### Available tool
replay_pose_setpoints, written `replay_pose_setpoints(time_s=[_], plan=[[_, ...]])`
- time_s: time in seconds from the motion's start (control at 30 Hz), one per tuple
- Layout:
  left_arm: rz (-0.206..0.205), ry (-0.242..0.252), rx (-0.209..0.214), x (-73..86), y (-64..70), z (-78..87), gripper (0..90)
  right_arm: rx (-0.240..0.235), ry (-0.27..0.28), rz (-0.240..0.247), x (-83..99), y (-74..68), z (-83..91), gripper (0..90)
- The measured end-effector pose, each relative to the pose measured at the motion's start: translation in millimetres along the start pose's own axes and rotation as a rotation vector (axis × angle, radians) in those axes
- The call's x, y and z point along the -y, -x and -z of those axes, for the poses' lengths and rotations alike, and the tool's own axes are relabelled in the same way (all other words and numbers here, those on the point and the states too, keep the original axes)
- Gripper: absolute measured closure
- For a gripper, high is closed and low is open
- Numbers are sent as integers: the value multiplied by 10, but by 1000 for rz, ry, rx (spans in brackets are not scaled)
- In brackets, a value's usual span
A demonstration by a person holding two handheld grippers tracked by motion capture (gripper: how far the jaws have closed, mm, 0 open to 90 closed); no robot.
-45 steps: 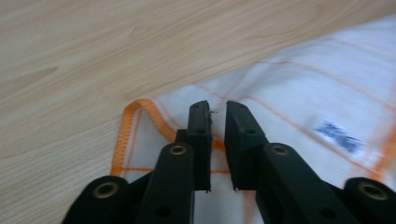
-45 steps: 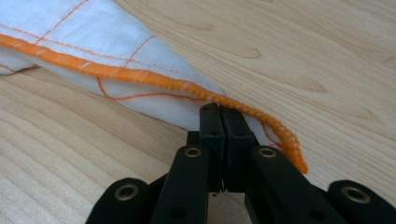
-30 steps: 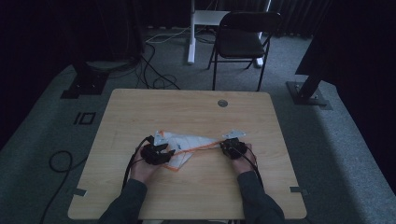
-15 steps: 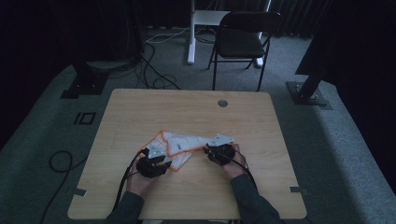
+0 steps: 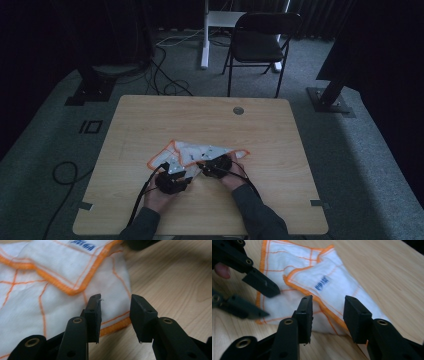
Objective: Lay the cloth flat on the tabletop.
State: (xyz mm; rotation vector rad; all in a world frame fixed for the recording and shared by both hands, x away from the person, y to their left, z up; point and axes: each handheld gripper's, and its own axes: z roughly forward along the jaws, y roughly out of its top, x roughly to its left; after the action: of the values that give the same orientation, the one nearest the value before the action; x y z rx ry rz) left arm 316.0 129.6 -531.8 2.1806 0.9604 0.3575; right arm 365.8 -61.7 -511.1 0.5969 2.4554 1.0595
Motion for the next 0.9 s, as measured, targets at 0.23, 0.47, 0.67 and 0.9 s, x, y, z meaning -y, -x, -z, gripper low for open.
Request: replay_pose_setpoints(time_s=[0.23, 0.47, 0.67, 0.9], plan=[[-33, -17, -25, -16, 80, -76, 643, 42, -72, 95, -93, -58, -184, 742], [-31, -39, 5, 32, 4, -7, 821, 73, -66, 12, -169, 137, -157, 878], [-45, -56, 9, 128, -71, 113, 836, 144, -70, -95, -105, 374, -55, 880], [-30, -80, -20, 201, -221, 228, 838, 201, -60, -216, 3, 638, 90, 880]])
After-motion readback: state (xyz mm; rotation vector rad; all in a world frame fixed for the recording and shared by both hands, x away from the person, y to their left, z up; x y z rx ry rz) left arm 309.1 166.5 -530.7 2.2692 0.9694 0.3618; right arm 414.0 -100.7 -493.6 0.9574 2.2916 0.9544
